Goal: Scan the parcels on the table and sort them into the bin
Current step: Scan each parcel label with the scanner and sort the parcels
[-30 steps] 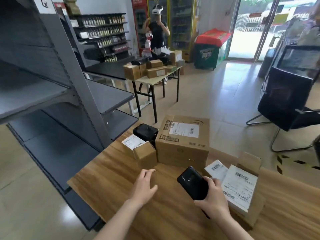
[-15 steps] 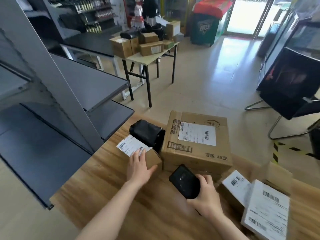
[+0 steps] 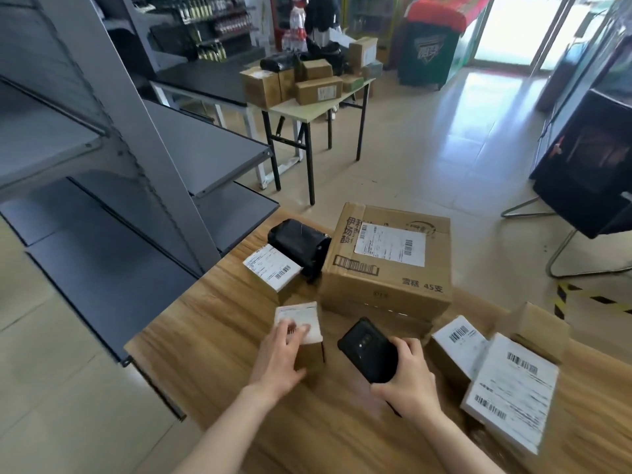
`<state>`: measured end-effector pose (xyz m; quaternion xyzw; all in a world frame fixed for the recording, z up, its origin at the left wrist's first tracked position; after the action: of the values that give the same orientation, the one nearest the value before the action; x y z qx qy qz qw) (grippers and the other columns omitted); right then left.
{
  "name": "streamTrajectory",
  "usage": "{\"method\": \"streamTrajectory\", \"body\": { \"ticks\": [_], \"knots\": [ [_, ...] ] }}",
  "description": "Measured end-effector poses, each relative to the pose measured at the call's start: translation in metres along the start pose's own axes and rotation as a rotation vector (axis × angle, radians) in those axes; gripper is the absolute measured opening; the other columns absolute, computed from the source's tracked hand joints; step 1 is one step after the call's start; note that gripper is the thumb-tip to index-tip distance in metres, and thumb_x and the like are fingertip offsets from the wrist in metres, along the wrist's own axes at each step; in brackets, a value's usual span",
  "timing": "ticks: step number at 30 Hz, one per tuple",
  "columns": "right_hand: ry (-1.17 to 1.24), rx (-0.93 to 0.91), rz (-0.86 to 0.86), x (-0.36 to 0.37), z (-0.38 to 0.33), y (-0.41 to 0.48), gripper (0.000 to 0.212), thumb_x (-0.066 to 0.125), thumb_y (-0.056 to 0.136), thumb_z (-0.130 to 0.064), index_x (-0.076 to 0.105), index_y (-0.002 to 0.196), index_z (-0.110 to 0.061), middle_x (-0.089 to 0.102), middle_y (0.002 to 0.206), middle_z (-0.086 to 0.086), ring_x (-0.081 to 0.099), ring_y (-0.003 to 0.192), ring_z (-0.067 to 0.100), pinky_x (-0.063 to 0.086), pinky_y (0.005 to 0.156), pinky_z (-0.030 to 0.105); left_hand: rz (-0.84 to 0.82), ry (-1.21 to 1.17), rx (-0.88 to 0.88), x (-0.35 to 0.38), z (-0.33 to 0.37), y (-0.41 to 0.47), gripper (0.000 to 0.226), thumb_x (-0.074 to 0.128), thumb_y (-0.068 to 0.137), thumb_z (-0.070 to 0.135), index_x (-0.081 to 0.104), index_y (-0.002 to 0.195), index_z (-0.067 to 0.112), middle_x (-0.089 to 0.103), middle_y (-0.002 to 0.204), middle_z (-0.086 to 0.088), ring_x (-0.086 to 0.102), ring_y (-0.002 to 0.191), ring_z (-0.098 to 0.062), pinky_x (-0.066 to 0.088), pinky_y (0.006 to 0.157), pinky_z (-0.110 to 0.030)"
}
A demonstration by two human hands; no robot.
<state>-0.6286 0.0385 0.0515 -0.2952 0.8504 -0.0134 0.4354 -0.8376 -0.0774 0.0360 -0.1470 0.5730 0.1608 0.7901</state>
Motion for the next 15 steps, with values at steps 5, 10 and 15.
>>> {"method": "streamTrajectory", "body": {
  "ticks": [5,10,15],
  "knots": [
    [-0.018,0.011,-0.029,0.004,0.011,-0.022,0.089,0.078,0.055,-0.036,0.044,0.136,-0.023,0.037,0.115,-0.01,0.053,0.107,0.014,0.049,0.095,0.039,-0.124,-0.012,-0.077,0.043,-0.003,-0.055,0.081,0.069,0.085,0.031,0.021,0.15,0.027,0.006,0.156,-0.003,0.01,0.147,-0.02,0.018,0.117,-0.026],
    [-0.023,0.011,-0.049,0.003,0.015,-0.034,0.098,0.073,0.048,-0.051,0.043,0.137,-0.021,0.036,0.114,-0.01,0.052,0.105,0.014,0.049,0.095,0.041,-0.056,-0.186,-0.151,0.029,0.001,-0.054,0.061,0.062,0.088,0.047,0.04,0.142,0.025,0.018,0.148,0.003,0.021,0.14,-0.014,0.024,0.117,-0.027],
    [-0.049,0.008,-0.042,-0.002,0.01,-0.037,0.112,0.054,0.033,-0.065,0.044,0.136,-0.023,0.037,0.114,-0.011,0.054,0.105,0.015,0.049,0.094,0.041,0.046,-0.253,-0.199,0.011,-0.006,-0.036,0.038,0.052,0.096,0.041,0.055,0.127,0.02,0.036,0.127,0.005,0.035,0.122,-0.011,0.036,0.106,-0.023]
  ]
}}
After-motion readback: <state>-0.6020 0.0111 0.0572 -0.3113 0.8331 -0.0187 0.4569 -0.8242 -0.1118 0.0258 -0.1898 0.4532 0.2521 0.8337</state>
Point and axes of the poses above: each hand's wrist, its own y-axis towards the middle knuckle, its own x-axis out of the palm, z = x × y, the point moved 8 cm from there along y, towards the middle knuckle
